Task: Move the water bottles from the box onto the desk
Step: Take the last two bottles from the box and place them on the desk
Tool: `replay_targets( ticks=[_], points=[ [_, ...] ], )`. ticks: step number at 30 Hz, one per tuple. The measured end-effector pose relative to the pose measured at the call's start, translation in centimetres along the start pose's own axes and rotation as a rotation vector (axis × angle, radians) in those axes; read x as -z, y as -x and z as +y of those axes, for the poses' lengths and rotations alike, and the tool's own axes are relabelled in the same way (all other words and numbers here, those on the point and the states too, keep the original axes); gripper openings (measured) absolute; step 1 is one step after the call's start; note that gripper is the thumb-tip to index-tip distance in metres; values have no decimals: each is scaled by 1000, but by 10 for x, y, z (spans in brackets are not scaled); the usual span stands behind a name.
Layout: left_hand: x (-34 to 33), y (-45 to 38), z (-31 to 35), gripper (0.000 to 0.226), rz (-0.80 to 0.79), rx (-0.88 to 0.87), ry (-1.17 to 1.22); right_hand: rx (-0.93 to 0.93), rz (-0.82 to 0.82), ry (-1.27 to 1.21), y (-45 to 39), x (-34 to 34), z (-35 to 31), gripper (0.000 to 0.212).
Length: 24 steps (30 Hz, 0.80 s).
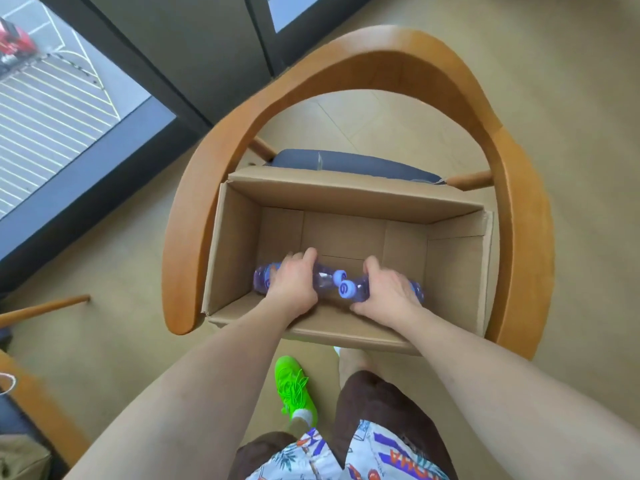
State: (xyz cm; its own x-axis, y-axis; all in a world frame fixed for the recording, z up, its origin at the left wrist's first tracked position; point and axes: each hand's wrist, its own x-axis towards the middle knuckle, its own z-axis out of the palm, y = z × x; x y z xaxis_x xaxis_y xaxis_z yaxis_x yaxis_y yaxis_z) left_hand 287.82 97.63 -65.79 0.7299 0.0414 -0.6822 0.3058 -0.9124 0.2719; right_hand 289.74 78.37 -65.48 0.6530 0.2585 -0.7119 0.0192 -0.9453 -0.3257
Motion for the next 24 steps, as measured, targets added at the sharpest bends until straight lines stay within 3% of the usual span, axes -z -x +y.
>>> replay_targets(
  ticks=[4, 7, 12, 18, 21, 24],
  points=[
    [3, -12, -5, 36, 11, 46, 29, 31, -35, 21, -6, -1, 0, 46],
    [0, -13, -13, 52, -128, -7, -153, 16, -6, -16, -7, 2, 1, 38],
    [-9, -29, -22, 48, -234, -36, -350, -48, 31, -74, -22, 9, 2, 42],
    [-17, -49, -17, 63, -295, -33, -461, -39, 91, -82, -35, -18, 9, 45],
    [-11, -49, -24, 65, -267, -57, -404, -13, 63, -101, -35, -18, 12, 35],
    [2, -38, -30, 67, -132, -9, -179, -28, 83, -168, -26, -8, 15, 29]
  ],
)
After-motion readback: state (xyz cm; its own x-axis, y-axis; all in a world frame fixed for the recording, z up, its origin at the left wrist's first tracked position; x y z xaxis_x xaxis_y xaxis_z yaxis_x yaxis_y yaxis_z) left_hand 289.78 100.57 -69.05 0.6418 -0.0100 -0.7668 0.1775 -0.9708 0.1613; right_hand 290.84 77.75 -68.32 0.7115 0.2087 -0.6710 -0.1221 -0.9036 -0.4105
